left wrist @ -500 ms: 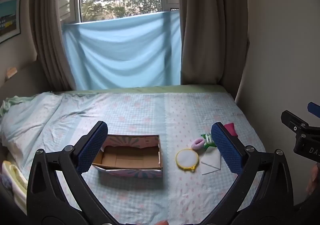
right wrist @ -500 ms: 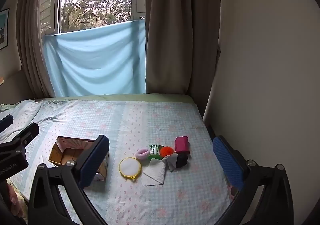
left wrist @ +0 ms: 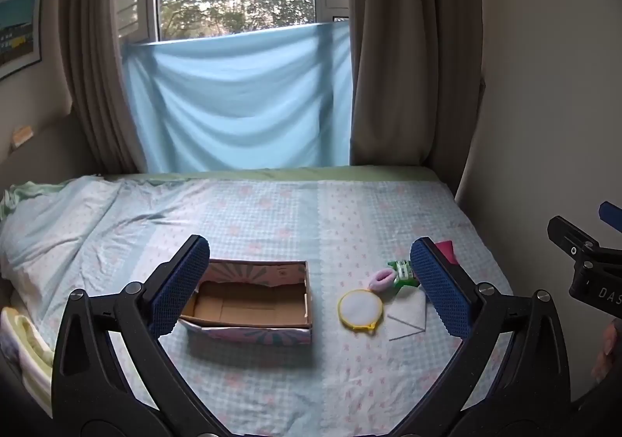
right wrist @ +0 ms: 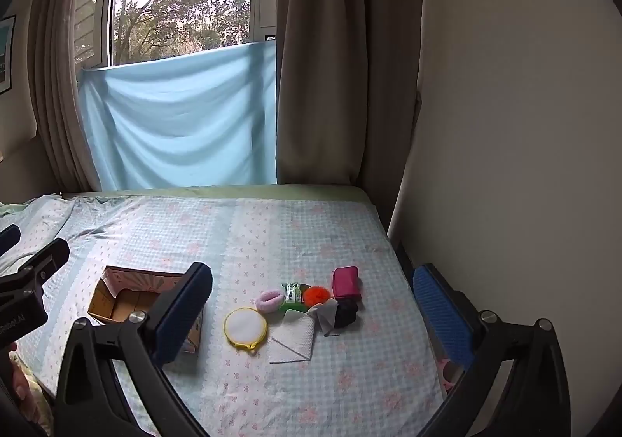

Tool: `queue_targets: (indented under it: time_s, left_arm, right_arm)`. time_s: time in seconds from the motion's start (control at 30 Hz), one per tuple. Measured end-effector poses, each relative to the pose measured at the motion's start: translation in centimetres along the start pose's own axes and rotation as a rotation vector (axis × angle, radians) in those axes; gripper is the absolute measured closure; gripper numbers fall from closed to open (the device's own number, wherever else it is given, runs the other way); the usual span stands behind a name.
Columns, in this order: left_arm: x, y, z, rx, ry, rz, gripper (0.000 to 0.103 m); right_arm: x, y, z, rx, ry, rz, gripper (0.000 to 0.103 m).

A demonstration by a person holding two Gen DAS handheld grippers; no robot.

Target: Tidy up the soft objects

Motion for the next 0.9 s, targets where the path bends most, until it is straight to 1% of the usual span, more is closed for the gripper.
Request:
queue_targets:
  time_s: [0.17, 0.37, 0.9]
  left_arm:
    - [0.0, 0.1, 0.2, -0.003, 0.006, -0.005, 0.001]
    - [0.0, 0.3, 0.5, -0.003, 0.014, -0.014, 0.001]
    - [0.1, 0.4, 0.7, 0.000, 0.016, -0.016, 0.001]
  right_arm:
    - [0.6, 0.9, 0.0, 0.004, -0.008, 0.004, 0.000]
    - [0.6, 0.7, -0.2, 0.002, -0.021, 0.014, 0.000]
    - [0.6, 0.8, 0.1, 0.001, -0.017, -0.001, 0.000]
Point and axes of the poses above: each gripper's, at about its wrist camera, not at the fingertips, and z roughly the way its jaws point, y to its left, x to its underside, the point moved 4 cm from there along z, roughly the way its jaws point, and after that the axes turned 11 degrees about -x, right-handed, at the moved point
